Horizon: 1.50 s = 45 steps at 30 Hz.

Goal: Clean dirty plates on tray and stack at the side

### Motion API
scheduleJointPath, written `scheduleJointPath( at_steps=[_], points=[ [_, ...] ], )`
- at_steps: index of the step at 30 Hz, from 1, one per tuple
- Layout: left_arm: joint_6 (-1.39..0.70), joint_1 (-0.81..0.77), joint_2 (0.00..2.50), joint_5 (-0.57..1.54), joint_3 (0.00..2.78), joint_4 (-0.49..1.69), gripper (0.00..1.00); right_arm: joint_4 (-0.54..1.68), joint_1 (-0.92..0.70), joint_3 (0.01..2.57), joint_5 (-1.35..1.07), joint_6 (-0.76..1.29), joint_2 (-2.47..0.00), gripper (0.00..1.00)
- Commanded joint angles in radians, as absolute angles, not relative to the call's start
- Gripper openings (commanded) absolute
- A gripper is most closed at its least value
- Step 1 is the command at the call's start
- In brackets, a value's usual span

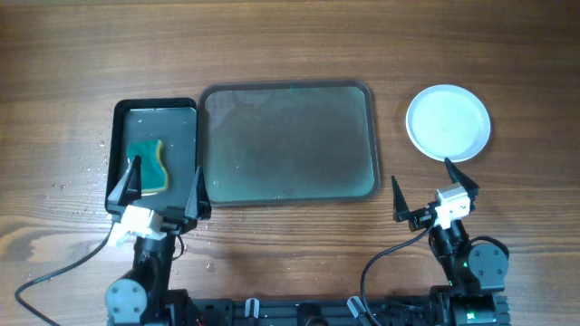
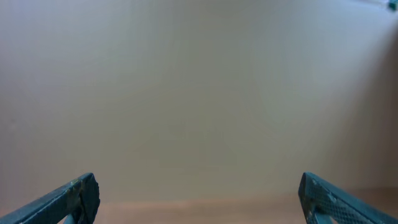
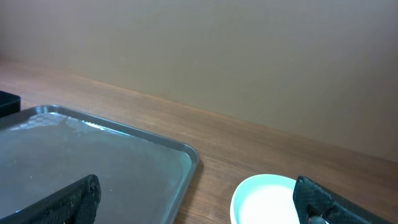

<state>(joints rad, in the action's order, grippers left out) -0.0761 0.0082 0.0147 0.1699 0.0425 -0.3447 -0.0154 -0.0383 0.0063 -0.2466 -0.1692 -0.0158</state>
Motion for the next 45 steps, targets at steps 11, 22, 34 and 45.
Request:
scheduleJointPath(
  at_steps=[11, 22, 34, 45],
  points=[
    [-0.269, 0.052, 0.003, -0.043, 0.006, 0.075, 1.00, -0.021, -0.033, 0.005, -0.260, -0.156, -0.012, 1.00],
    [-0.240, 0.050, 0.003, -0.043, 0.006, 0.069, 1.00, -0.021, -0.033, 0.005, -0.260, -0.156, -0.012, 1.00],
    [-0.240, 0.050, 0.005, -0.043, 0.006, 0.069, 1.00, -0.021, -0.033, 0.005, -0.260, -0.156, -0.012, 1.00],
    [-0.240, 0.050, 0.005, -0.043, 0.006, 0.069, 1.00, -0.021, -0.033, 0.005, -0.260, -0.156, -0.012, 1.00]
  ],
)
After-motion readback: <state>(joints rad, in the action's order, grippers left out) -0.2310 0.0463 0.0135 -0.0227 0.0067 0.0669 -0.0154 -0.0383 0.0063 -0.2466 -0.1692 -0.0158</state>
